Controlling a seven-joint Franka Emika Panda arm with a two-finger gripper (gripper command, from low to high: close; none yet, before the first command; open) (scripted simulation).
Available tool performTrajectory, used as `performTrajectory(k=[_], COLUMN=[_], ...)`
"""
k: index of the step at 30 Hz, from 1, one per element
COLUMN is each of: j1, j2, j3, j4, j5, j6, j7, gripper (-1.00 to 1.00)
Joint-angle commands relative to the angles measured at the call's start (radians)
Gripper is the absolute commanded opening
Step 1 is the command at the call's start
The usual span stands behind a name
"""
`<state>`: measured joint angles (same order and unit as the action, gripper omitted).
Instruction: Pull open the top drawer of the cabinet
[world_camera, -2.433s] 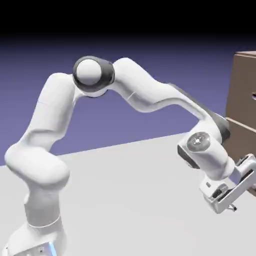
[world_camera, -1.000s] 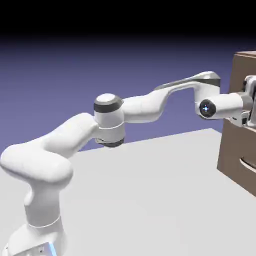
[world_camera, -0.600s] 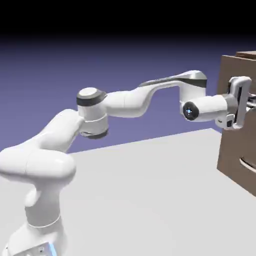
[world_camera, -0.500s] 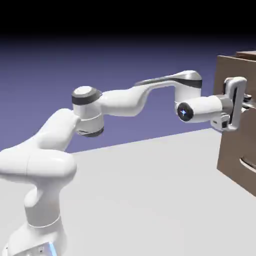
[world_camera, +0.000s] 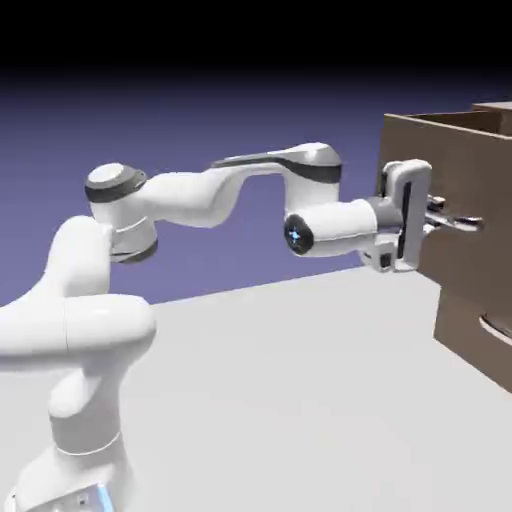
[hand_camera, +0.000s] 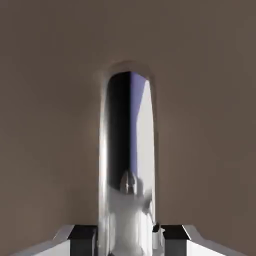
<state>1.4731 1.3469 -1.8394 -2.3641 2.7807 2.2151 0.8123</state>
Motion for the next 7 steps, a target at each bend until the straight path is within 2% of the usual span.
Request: performTrajectory(k=[1,3,4,7], j1=[0.027,0.078,0.078,0.137], j2=[0.004,0.012,0.012,0.025], j3=[-0.013,-0.039,-0.039,-0.071], j4=[-0.036,-0.102,-0.102,-0.175], j5=[-0.011,-0.025,-0.025,-0.046], j6=[-0.010,-0.026,-0.026,-0.041], j7=[0.001,-0.001,-0.001,-0.002], gripper=[-1.00,-1.00,1.00,1.00])
